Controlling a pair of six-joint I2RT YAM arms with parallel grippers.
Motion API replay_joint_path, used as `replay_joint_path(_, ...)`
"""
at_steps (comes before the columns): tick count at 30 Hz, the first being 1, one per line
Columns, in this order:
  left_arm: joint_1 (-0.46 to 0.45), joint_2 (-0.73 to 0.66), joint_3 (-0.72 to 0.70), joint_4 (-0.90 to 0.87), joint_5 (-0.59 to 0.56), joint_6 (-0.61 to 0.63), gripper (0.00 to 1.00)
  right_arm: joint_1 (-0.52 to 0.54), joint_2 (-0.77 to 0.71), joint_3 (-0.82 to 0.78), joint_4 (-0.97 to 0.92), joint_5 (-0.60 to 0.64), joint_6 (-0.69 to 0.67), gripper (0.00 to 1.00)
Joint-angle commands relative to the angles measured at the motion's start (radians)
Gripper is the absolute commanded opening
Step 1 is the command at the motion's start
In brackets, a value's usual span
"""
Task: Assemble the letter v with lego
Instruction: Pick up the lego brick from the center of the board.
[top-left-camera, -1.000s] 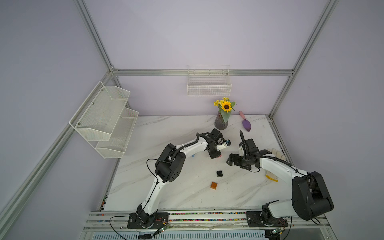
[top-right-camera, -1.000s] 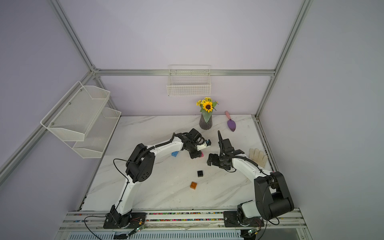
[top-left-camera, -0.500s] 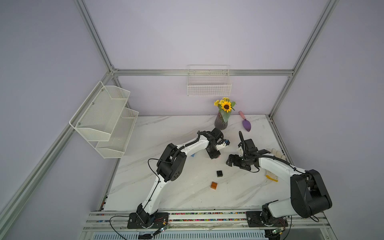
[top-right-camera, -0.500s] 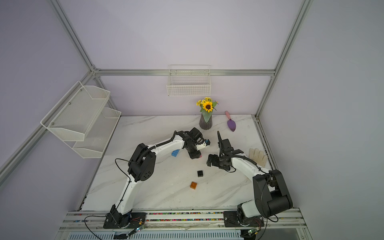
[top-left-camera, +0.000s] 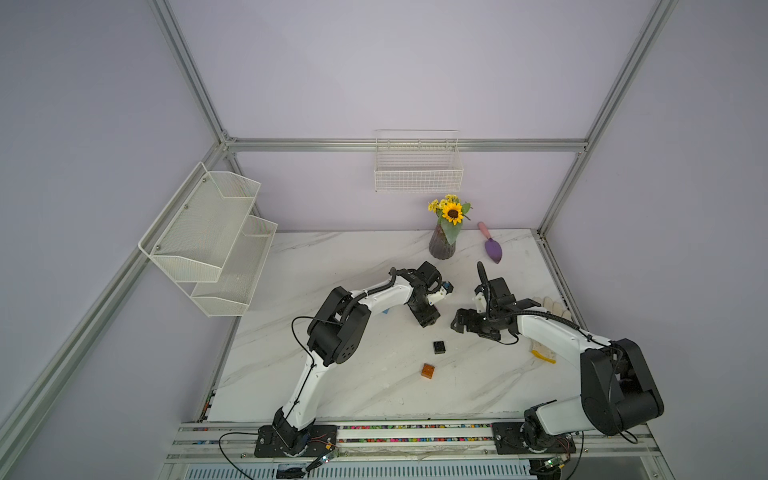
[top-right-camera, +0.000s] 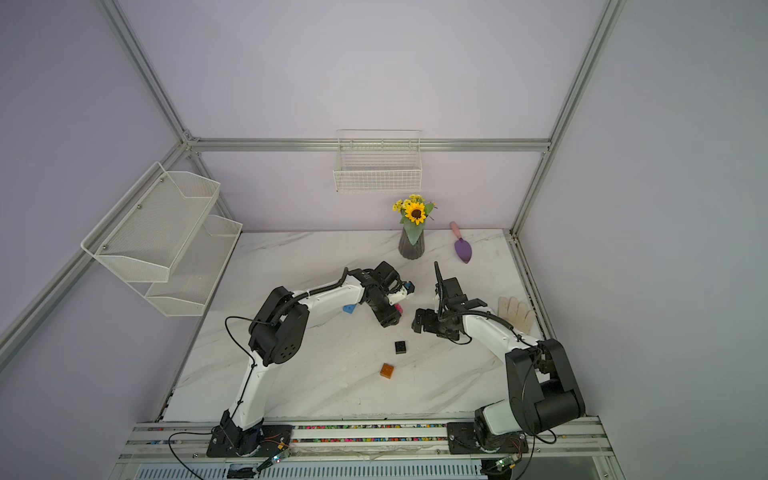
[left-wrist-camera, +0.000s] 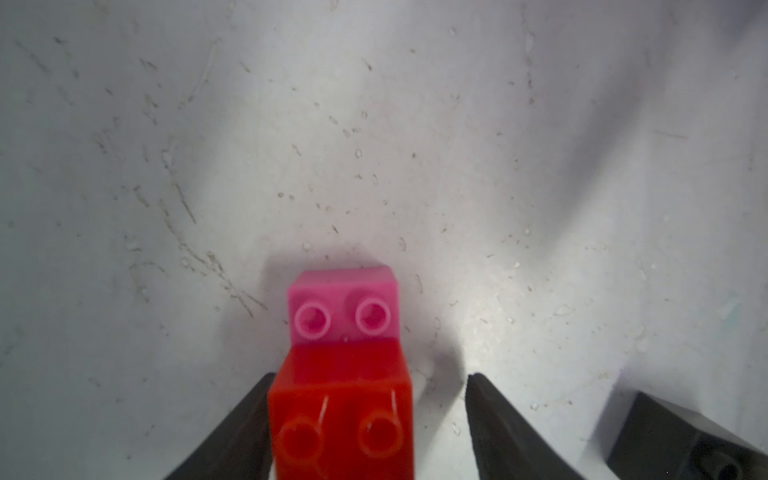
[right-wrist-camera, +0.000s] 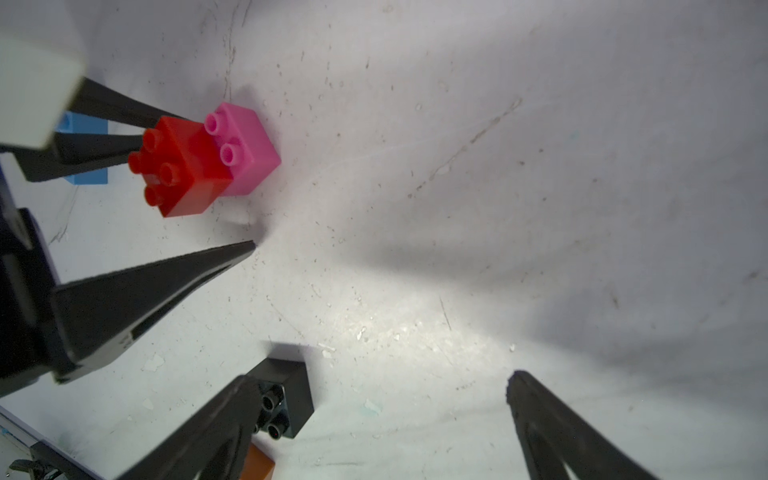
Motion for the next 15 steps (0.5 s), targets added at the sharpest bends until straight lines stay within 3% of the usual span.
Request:
replay_joint_path(1, 0.008, -0.011, -0.094, 0.085, 0.021, -0.061, 0.71, -0.006, -0.001, -0.004, 0.016, -0.005, -0.018, 0.97)
replay_joint_path(15, 0.004, 0.015, -0.222, 0.246, -0.011, -0.054, 0.65, -0.006, 0.022, -0.016, 0.045, -0.02, -0.002, 0.97)
